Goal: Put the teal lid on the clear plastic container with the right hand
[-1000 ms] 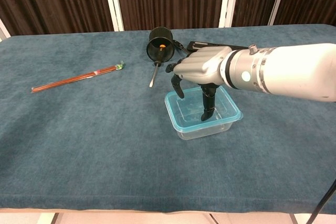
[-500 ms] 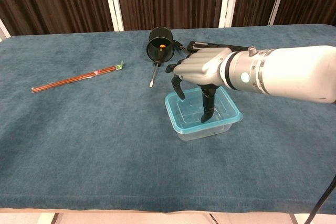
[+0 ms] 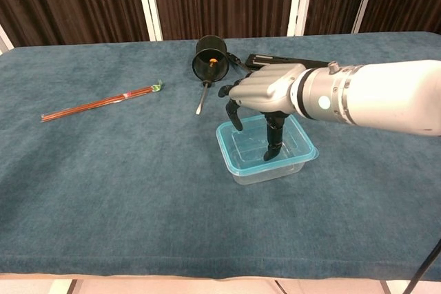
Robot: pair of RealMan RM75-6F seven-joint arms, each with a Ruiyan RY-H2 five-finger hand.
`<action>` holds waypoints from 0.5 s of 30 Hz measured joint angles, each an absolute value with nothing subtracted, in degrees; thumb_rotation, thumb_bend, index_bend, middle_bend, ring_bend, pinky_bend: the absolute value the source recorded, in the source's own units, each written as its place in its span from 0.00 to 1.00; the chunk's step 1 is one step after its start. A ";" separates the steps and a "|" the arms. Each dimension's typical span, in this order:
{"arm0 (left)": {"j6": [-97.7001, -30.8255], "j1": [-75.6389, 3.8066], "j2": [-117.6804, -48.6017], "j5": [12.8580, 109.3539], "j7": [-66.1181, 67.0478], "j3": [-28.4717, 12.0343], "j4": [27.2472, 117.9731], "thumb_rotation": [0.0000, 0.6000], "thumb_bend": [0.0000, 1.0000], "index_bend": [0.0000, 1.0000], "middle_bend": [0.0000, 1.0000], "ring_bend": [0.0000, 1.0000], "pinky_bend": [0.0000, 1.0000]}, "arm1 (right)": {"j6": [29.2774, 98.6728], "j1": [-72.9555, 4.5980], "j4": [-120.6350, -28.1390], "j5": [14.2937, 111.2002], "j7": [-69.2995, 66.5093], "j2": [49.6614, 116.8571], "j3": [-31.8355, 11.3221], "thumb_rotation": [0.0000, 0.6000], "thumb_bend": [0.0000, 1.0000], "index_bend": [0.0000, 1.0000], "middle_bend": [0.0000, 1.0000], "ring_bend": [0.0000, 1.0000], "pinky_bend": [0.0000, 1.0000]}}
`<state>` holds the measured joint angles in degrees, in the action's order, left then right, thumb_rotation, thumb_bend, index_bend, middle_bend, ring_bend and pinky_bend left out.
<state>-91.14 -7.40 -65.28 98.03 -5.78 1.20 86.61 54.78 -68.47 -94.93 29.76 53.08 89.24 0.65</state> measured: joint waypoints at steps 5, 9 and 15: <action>-91.19 -7.40 -65.29 98.08 -5.80 1.17 86.60 1.00 0.44 0.00 0.00 0.00 0.02 | 56.53 -67.73 -99.97 31.73 51.73 84.98 -0.13 1.00 0.23 0.45 0.05 0.03 0.15; -91.23 -7.38 -65.44 98.38 -5.21 1.28 86.73 1.00 0.44 0.00 0.00 0.00 0.02 | 58.86 -66.53 -106.35 34.42 50.29 78.78 -0.72 1.00 0.23 0.45 0.05 0.03 0.15; -91.42 -7.27 -65.71 98.78 -4.27 1.43 86.98 1.00 0.44 0.00 0.00 0.00 0.02 | 62.00 -63.05 -115.18 40.53 46.04 68.72 -1.18 1.00 0.23 0.41 0.05 0.03 0.15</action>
